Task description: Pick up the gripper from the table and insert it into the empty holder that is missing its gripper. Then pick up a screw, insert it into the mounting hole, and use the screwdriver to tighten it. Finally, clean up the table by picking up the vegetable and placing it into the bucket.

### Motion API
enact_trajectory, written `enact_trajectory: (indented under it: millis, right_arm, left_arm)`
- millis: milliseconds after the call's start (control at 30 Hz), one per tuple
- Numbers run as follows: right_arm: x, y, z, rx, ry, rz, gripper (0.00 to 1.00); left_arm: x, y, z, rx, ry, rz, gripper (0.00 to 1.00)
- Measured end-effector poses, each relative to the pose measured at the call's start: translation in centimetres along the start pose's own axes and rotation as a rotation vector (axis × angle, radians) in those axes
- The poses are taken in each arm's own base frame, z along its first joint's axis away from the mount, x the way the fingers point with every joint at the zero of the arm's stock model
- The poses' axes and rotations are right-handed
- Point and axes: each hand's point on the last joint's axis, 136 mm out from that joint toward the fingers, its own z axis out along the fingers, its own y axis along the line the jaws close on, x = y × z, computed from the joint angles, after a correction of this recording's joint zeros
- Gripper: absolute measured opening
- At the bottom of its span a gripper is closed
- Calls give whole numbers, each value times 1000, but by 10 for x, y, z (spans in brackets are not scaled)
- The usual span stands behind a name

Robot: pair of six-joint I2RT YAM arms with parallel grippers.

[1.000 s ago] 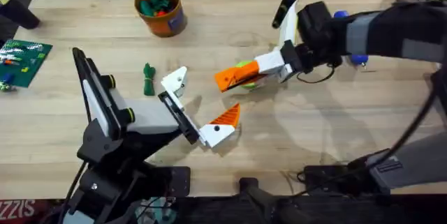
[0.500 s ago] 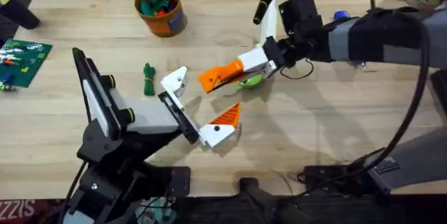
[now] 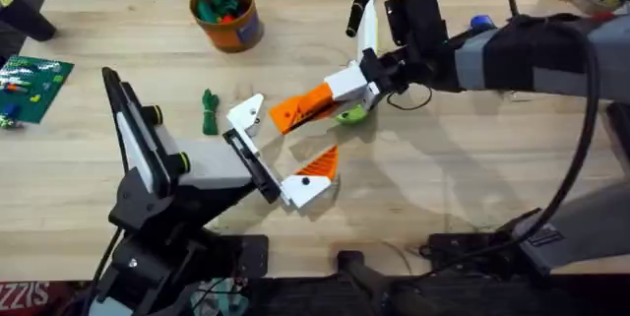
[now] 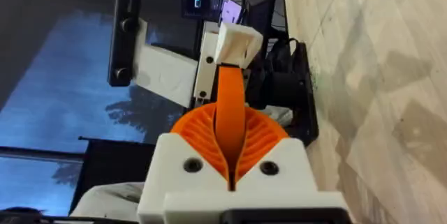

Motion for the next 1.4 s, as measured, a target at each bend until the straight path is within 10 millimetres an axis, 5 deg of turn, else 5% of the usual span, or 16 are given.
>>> enact_trajectory:
  millis: [1400]
  right_arm:
    - [-9,-1,12,42,-9,12,20]
  left_arm:
    - [0,0,0,0,0,0,994]
